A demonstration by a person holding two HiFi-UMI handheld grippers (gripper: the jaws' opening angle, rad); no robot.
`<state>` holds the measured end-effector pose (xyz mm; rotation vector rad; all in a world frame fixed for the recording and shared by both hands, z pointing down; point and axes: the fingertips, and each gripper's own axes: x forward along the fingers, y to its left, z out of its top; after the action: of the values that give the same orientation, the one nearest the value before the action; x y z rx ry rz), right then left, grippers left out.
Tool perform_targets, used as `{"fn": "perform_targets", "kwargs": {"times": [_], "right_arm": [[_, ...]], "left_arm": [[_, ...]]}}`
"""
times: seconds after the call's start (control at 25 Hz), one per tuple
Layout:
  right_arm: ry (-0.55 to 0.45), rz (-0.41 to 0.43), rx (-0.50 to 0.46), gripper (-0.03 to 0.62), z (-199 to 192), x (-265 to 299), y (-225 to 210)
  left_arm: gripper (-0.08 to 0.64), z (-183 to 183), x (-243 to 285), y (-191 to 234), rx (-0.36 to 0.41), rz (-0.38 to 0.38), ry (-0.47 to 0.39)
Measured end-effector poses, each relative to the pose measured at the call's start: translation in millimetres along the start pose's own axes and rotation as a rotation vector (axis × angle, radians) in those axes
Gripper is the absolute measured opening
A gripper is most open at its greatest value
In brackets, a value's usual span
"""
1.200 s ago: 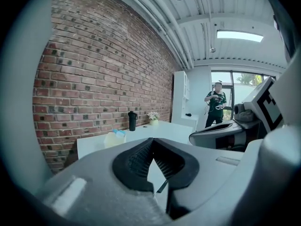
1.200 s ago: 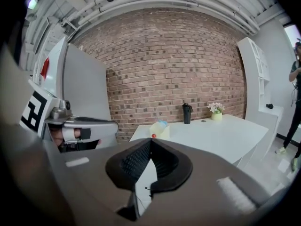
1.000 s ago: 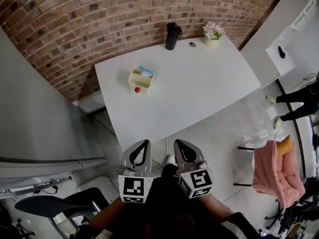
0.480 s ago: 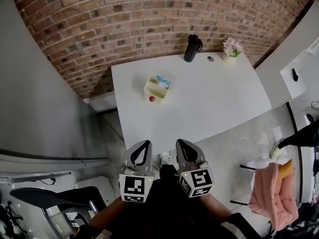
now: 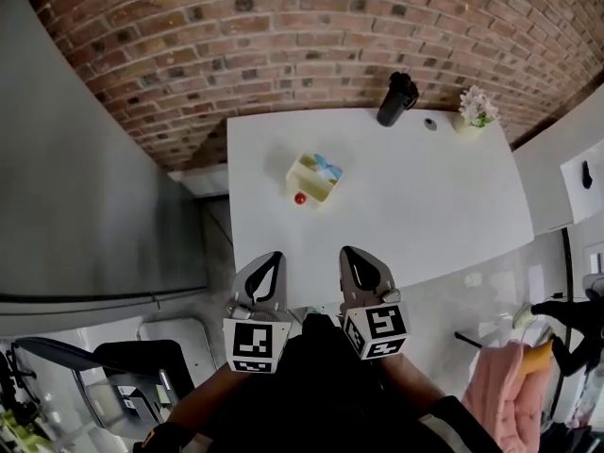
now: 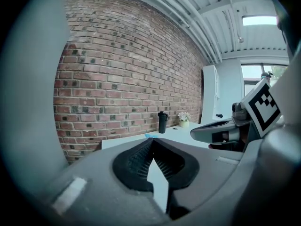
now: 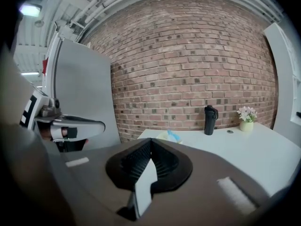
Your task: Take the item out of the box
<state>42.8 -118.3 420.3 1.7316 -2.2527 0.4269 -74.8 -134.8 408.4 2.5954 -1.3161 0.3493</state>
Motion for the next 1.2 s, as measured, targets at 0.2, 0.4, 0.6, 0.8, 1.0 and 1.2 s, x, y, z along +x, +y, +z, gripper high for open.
{"fn": "perform_targets", "kwargs": {"times": [0.2, 0.4, 0.6, 0.8, 1.0, 1.2], "right_arm": [[0.015, 0.041, -0.024, 0.002, 6, 31, -18], [0.045, 0.066, -0.055, 0.002, 8, 60, -38], [0.075, 0.096, -0.091, 0.002, 8, 90, -50], [0.116, 0.128, -0.110, 0.023, 1, 114, -61], [0.136, 0.160, -0.123, 0.055, -1, 134, -68], [0.169, 0.162, -0.143, 0.082, -12, 152, -81]], "left_arm": [[0.005, 5, 25, 5, -0.009, 0.048, 0.012], [0.005, 9, 49, 14, -0.019, 0.097, 0.015], [0.005, 7, 72, 25, -0.031, 0.137, 0.034], [0.005, 2, 93, 33, -0.042, 0.175, 0.036], [0.005, -9, 116, 41, -0.051, 0.200, 0.065], [0.005, -22, 137, 50, -0.063, 0.222, 0.093]]}}
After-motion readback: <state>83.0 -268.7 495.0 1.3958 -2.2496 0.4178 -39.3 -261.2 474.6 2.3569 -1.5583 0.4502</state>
